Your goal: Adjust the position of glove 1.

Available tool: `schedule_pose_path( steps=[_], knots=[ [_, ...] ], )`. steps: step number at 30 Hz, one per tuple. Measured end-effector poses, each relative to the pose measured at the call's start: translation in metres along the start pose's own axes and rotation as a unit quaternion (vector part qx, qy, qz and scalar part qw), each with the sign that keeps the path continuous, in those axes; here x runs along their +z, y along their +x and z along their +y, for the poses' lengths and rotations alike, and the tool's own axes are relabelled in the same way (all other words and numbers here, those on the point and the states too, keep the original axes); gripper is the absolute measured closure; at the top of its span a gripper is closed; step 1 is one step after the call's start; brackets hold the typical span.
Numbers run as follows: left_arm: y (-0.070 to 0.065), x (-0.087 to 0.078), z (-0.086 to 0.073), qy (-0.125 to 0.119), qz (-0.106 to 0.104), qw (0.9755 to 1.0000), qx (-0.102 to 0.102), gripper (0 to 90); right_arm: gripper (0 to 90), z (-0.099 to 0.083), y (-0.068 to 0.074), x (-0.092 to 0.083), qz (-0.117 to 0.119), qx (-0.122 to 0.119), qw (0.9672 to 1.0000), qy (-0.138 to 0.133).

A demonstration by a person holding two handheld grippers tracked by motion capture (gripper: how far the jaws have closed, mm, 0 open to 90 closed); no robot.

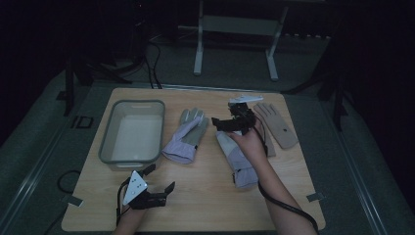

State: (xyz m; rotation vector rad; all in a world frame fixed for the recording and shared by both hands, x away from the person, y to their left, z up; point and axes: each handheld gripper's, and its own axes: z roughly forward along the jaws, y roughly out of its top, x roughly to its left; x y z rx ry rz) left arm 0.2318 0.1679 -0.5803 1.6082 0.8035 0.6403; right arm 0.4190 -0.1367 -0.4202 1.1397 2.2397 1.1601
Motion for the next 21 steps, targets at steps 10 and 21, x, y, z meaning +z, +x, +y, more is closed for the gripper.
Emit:
schedule_pose_path(
  steps=[10,21],
  knots=[
    [-0.001,0.0,0.0,0.003,-0.002,1.0,0.005,7.8,13.3,0.006,0.026,0.054,0.021,0.001,0.999,0.039],
    [0.002,0.0,0.0,0.005,-0.001,1.0,-0.001,7.7,15.0,-0.002,0.049,0.109,0.016,0.001,0.9957,0.091]
  ],
)
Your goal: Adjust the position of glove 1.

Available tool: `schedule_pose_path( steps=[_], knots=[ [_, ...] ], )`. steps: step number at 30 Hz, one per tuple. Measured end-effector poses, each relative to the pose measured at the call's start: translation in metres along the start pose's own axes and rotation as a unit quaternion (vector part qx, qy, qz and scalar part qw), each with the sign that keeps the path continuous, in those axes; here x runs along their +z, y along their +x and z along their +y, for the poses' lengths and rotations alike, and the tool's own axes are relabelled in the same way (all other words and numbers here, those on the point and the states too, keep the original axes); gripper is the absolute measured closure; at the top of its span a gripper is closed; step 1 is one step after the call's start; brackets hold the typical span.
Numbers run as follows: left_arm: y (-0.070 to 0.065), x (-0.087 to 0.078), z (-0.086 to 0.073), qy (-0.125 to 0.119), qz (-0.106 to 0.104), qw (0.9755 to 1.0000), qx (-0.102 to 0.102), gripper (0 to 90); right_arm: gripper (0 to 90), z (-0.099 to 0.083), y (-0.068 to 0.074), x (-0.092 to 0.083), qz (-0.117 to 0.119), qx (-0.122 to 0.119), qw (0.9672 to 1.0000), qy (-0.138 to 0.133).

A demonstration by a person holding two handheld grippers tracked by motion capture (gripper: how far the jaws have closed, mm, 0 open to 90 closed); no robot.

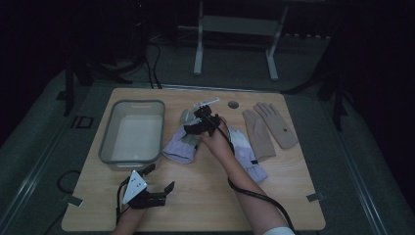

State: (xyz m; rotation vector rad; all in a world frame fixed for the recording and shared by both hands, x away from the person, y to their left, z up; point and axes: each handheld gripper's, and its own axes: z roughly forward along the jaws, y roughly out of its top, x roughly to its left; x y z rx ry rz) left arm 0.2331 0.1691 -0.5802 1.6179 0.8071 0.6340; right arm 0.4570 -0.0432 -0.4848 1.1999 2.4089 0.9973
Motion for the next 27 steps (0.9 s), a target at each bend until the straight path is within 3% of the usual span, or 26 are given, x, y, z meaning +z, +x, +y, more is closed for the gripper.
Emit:
schedule_pose_path(
  steps=[7,12,16,18,20,22,24,27],
  knots=[
    [0.0,0.001,0.0,0.002,-0.002,1.0,-0.001,7.8,14.9,-0.002,0.008,0.028,-0.005,0.01,0.9995,0.03],
    [0.0,0.001,0.0,0.0,-0.006,1.0,0.001,7.8,15.2,-0.003,0.014,0.051,-0.033,0.045,0.9979,0.031],
    [-0.001,0.001,0.0,0.0,-0.007,1.0,0.006,7.7,14.8,-0.012,0.02,0.071,-0.055,0.038,0.9959,0.061],
    [-0.001,0.001,0.0,-0.001,-0.007,1.0,0.005,7.7,17.1,-0.017,0.021,0.075,-0.054,0.033,0.9966,0.053],
    [-0.001,0.001,0.0,-0.002,-0.007,1.0,0.004,7.7,26.2,-0.018,0.021,0.074,-0.05,0.025,0.9972,0.049],
    [-0.001,0.0,0.0,-0.002,-0.007,1.0,0.004,7.7,47.7,-0.018,0.019,0.07,-0.035,0.02,0.9981,0.046],
    [-0.001,0.0,0.0,-0.002,-0.008,1.0,0.003,7.7,63.7,-0.017,0.02,0.066,-0.019,0.011,0.9987,0.047],
    [-0.001,0.001,0.0,0.0,-0.008,1.0,0.001,7.7,76.9,-0.015,0.021,0.059,-0.014,-0.005,0.9986,0.05]
  ],
)
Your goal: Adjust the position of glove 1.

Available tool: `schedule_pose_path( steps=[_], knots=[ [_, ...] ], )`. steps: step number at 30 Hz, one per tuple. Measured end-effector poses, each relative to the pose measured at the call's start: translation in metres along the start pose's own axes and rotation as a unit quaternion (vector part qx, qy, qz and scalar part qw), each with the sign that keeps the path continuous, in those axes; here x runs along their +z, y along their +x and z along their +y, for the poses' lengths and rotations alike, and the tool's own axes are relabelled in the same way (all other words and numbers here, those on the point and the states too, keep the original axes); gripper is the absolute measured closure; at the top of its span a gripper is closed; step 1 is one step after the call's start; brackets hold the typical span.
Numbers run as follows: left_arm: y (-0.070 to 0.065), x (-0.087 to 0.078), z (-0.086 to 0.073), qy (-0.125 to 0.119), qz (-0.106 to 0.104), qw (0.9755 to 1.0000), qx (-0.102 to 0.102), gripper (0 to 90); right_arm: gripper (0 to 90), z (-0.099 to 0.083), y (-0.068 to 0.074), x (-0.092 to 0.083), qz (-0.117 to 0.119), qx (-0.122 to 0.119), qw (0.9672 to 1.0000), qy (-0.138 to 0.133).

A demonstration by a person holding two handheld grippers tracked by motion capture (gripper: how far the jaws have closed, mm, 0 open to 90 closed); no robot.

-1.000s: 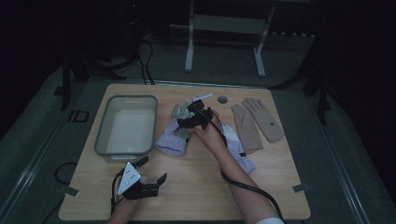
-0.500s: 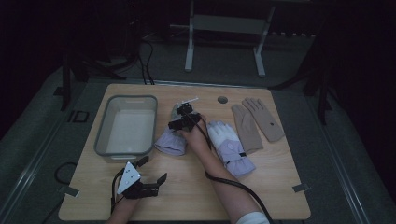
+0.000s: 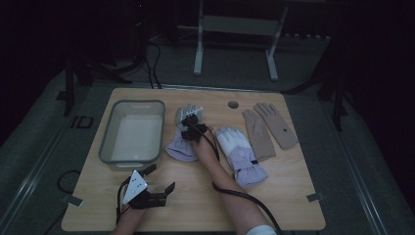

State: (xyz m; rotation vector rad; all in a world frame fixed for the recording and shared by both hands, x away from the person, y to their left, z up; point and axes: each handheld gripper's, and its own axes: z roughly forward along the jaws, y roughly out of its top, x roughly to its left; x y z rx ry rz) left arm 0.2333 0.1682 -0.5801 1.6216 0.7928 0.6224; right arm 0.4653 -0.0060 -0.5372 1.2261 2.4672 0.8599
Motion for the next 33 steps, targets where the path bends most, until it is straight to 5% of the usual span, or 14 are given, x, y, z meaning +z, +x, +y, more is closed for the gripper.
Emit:
schedule_pose_path(
  steps=[3,9,14,21,26,33],
  knots=[
    [0.0,0.0,0.0,-0.001,0.0,1.0,-0.001,7.8,78.4,-0.001,0.0,-0.013,-0.011,-0.027,0.9996,-0.008],
    [0.0,0.0,0.0,-0.002,-0.001,1.0,-0.001,7.8,78.4,-0.008,-0.005,-0.046,0.002,-0.028,0.9992,-0.028],
    [0.0,0.0,0.0,-0.009,0.006,0.9999,-0.003,7.7,78.4,-0.03,-0.002,-0.093,0.003,-0.041,0.9978,-0.052],
    [-0.001,0.001,0.0,-0.008,0.006,0.9999,0.0,7.7,78.0,-0.06,0.002,-0.126,-0.001,-0.046,0.9967,-0.066],
    [-0.002,0.001,0.0,-0.01,0.007,0.9999,0.002,7.7,78.0,-0.077,0.003,-0.121,-0.017,-0.05,0.9973,-0.051],
    [-0.002,0.002,0.0,-0.008,0.003,1.0,0.001,7.7,73.0,-0.09,-0.01,-0.071,-0.013,-0.044,0.999,-0.002]
  ],
)
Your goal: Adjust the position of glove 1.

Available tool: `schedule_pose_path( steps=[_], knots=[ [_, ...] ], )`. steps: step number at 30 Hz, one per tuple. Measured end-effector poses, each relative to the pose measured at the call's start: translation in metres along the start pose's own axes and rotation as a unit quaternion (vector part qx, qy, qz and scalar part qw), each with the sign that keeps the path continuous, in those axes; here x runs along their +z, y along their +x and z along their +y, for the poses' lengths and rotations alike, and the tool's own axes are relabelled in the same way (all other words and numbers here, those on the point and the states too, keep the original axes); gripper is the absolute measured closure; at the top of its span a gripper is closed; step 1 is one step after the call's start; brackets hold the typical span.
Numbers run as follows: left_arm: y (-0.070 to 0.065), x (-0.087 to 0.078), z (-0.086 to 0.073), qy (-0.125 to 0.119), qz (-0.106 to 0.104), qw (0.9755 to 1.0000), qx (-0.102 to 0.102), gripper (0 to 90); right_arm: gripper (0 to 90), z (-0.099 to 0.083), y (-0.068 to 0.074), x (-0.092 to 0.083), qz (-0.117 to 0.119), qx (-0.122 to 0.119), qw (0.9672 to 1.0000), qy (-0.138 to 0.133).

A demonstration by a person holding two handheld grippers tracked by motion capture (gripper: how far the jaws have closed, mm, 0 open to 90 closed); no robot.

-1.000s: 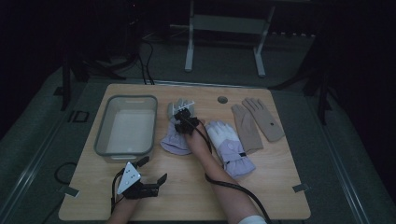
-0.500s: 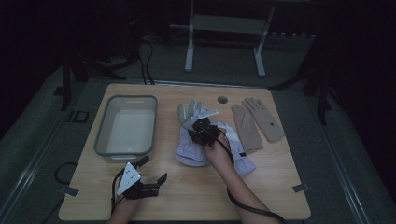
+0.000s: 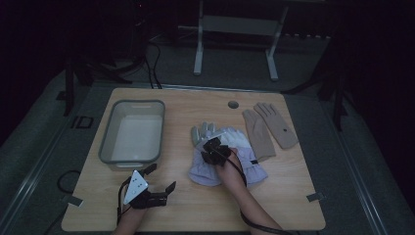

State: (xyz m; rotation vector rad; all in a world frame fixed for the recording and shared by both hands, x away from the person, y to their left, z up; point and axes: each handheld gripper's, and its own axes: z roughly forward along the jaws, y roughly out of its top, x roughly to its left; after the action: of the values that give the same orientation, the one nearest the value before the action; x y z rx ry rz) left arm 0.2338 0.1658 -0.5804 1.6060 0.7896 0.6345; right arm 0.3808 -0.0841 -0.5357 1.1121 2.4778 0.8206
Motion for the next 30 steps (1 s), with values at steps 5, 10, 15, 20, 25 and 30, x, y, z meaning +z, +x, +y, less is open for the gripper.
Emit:
schedule_pose_path(
  steps=[5,10,15,20,25,30],
  knots=[
    [-0.001,0.0,0.0,0.0,-0.005,1.0,0.001,7.8,64.1,-0.003,-0.006,0.005,0.018,0.02,0.9996,-0.01],
    [-0.001,0.0,0.0,0.0,-0.004,1.0,0.001,7.8,45.3,0.0,-0.004,-0.007,0.024,0.013,0.9993,-0.024],
    [0.0,0.0,0.0,-0.001,-0.005,1.0,-0.005,7.8,34.9,0.007,-0.015,-0.035,0.026,0.028,0.9969,-0.069],
    [0.0,0.0,0.0,-0.001,-0.006,1.0,-0.003,7.8,35.2,0.006,-0.039,-0.055,0.015,0.03,0.9952,-0.092],
    [0.0,0.0,0.0,0.001,-0.005,1.0,-0.002,7.8,43.3,-0.017,-0.07,-0.068,0.002,0.007,0.9967,-0.081],
    [0.0,0.001,0.0,0.002,-0.007,1.0,-0.002,7.8,41.6,-0.039,-0.095,-0.066,0.013,0.003,0.9979,-0.064]
  ],
)
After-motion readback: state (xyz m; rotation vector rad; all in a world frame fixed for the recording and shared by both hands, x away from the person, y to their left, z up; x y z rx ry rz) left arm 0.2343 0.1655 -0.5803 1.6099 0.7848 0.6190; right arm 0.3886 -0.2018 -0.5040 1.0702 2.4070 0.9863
